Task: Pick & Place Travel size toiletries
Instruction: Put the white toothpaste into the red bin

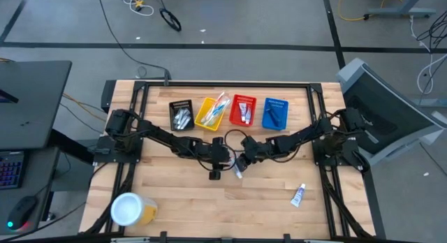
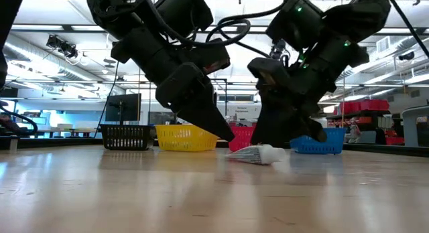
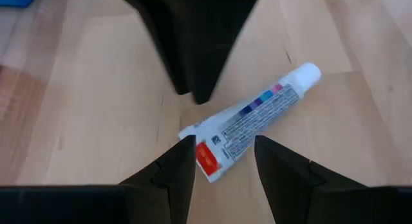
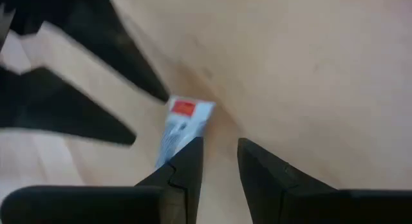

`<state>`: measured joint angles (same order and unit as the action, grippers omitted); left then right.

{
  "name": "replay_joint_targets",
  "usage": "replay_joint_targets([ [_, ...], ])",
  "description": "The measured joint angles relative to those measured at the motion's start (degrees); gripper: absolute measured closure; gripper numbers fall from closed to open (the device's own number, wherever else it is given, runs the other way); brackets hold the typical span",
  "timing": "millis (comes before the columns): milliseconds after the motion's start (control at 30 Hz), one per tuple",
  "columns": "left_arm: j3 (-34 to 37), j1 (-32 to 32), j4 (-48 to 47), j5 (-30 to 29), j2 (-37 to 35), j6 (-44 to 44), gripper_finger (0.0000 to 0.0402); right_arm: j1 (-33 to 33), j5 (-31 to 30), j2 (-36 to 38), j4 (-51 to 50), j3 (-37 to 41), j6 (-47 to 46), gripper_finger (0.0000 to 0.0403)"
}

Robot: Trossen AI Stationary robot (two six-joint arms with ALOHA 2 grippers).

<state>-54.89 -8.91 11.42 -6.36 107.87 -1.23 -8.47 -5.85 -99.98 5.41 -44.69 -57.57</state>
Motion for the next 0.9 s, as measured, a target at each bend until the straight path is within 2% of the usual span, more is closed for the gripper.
replay_joint_targets([
  [67, 0.0, -0.02, 0.0, 0.68, 0.01, -0.02, 0.0235, 0.72, 0.82, 0.0, 0.19, 0.0, 0.49, 0.0296],
  [200, 0.0, -0.1, -0.48, 0.91, 0.02, 0.09, 0.0235, 1.35, 6.33, 0.0, 2.25, 0.0, 2.61, 0.0296],
  [500, 0.0, -0.04, -1.82, 0.89, 0.02, 4.1, 0.0235, -1.54, 8.26, 0.0, 2.35, 0.0, 5.66, 0.0296],
  [667, 0.0, -0.48, -1.73, -4.04, 0.02, 12.3, 0.0235, -2.16, 2.89, 0.02, 1.81, 0.0, 6.45, 0.0296],
  [900, 0.02, -1.16, -1.19, -5.65, 3.12, 17.38, 0.0235, -0.78, 1.57, 0.02, 1.38, 0.0, 7.72, 0.0296],
])
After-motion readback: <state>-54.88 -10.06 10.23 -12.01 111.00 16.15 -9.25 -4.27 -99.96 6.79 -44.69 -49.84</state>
